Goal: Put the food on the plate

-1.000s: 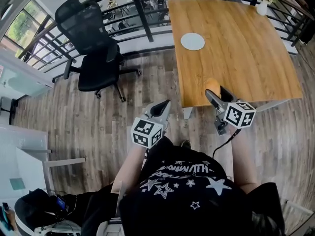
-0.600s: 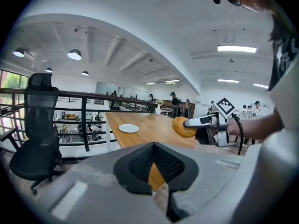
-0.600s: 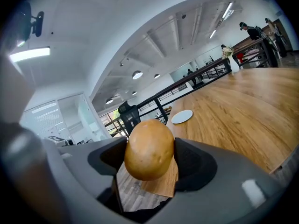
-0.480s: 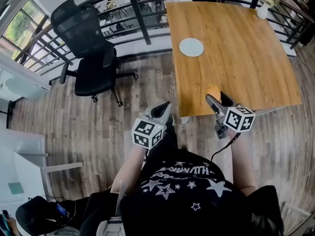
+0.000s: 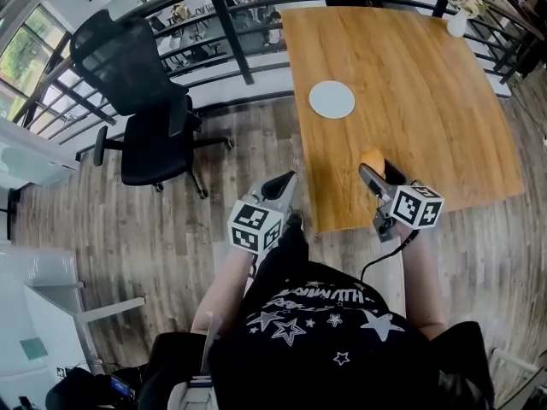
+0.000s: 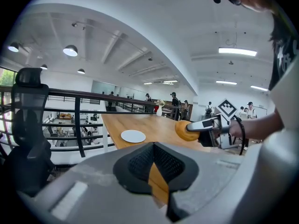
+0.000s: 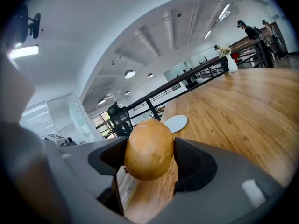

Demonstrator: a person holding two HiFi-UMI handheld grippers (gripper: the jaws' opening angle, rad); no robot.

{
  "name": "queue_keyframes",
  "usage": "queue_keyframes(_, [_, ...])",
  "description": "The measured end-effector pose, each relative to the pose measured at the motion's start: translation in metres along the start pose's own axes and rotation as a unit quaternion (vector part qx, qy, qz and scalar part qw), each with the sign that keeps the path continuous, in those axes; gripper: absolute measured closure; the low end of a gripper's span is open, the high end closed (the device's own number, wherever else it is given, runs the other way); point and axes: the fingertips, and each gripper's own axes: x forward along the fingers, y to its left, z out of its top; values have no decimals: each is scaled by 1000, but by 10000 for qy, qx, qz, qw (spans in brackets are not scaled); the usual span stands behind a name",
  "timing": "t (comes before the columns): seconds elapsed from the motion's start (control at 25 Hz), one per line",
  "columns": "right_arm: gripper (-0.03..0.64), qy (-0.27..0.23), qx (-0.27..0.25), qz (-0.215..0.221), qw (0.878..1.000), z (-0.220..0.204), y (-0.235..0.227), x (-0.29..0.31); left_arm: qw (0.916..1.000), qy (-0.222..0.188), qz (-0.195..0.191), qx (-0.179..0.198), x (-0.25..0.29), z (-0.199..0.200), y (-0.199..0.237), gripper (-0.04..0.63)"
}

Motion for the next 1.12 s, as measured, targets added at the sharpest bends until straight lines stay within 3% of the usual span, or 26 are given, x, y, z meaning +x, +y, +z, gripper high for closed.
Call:
queue_keyframes(0.52, [295,-35,68,-270,9996,48,-29,82,9995,60,-293,-104,76,27,74,594])
queue_keyframes(0.68, [294,63,-122,-399,9991,48,-37,98,9993,80,-376,-30,89,26,81,594])
queue_keyframes(1.12, [295,557,-75,-666,9962,67,-54,169,9973,229,-565,-404,133,46,133,594])
